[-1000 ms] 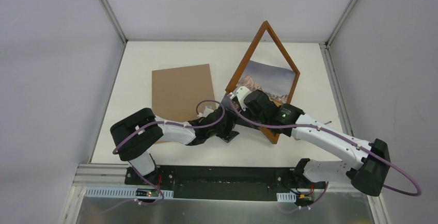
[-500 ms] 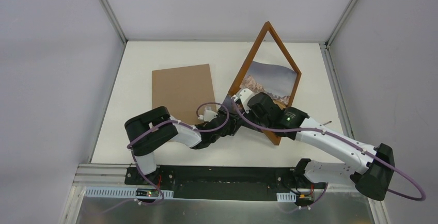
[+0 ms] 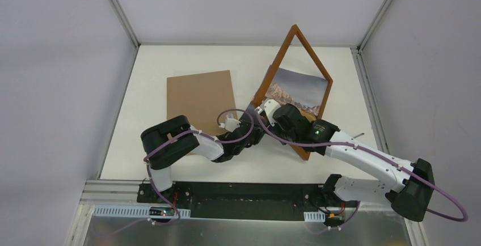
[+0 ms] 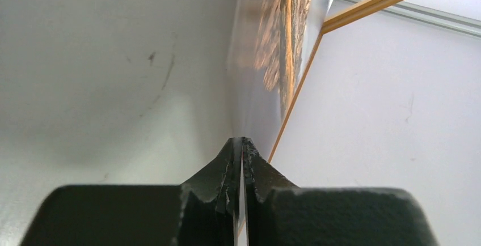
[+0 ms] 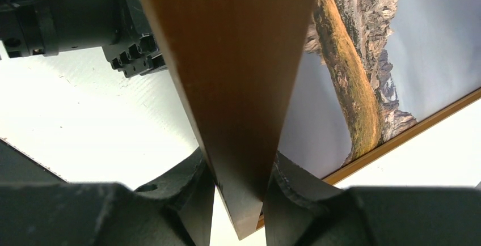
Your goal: Take the photo out of the frame
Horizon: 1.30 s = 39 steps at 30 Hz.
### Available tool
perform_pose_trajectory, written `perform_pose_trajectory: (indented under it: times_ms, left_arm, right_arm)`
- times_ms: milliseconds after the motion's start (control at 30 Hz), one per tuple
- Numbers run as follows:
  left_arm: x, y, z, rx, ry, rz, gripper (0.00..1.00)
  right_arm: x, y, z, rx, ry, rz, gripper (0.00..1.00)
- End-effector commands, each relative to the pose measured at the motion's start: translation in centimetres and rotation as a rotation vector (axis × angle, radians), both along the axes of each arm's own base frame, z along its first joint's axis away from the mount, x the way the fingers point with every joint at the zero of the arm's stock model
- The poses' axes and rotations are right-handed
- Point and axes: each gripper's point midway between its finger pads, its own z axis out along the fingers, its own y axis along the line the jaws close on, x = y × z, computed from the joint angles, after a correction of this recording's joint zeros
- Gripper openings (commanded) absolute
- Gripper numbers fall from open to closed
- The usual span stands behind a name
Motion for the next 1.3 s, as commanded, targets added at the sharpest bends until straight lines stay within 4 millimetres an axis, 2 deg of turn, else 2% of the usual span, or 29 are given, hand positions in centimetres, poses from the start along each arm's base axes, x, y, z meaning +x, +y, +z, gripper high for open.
perform_pose_trajectory:
  times_ms: [0, 67, 433, 633, 800, 967, 1100, 1267]
  left_arm:
    - [1.3, 0.1, 3.8, 0.002, -0.066, 0.01, 0.03]
    - [1.4, 0.4, 4.4, 0.037, -0.077, 0.005, 0.0]
    - [2.2, 2.7, 6.8, 0.208, -0.17, -0.043, 0.0]
    - [2.9, 3.7, 9.0, 0.465, -0.252, -0.22, 0.0]
    - [3.0, 6.0, 10.1, 0.59, -0.279, -0.259, 0.0]
    - [2.9, 10.0, 10.9, 0.66, -0.276, -0.249, 0.0]
    - [2.5, 14.6, 10.9, 0.688, -0.26, -0.185, 0.0]
    - [1.3, 20.2, 9.8, 0.718, -0.211, -0.128, 0.0]
  right_arm:
    - [0.7, -0.2, 0.9, 0.053, -0.047, -0.054, 0.0]
    - [0.8, -0.5, 0.6, 0.054, -0.049, -0.07, 0.0]
    - [0.8, -0.7, -0.8, 0.066, -0.033, -0.106, 0.0]
    - [1.0, -0.7, -1.3, 0.083, -0.023, -0.114, 0.0]
    - [1.6, -0.9, -1.6, 0.085, -0.018, -0.119, 0.0]
    - [2.3, -0.5, -2.3, 0.045, 0.009, -0.093, 0.0]
    - [2.9, 0.0, -3.3, 0.003, 0.04, -0.074, 0.0]
    - [3.3, 0.7, -4.6, -0.07, 0.099, -0.041, 0.0]
